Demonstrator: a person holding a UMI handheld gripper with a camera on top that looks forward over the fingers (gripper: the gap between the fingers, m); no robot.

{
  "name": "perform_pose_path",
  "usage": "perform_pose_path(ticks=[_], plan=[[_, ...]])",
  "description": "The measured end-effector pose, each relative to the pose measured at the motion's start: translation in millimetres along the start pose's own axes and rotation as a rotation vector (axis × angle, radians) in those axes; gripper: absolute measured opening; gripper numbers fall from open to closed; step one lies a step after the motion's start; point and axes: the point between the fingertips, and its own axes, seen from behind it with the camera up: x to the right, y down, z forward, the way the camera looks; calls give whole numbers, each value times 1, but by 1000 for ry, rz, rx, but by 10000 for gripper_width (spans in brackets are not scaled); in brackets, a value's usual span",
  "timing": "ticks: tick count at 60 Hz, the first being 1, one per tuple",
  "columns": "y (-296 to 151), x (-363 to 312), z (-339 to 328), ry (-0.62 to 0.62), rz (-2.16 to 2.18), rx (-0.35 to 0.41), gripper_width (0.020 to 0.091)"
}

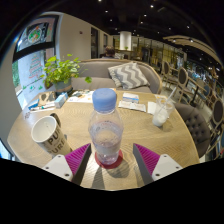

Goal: Pour water

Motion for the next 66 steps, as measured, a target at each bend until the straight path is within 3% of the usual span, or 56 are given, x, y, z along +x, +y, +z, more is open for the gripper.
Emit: perform_pose_path(ticks=[27, 66], plan=[[10, -73, -167, 105, 73, -114, 857], [-5, -102, -194, 111, 33, -79, 855]])
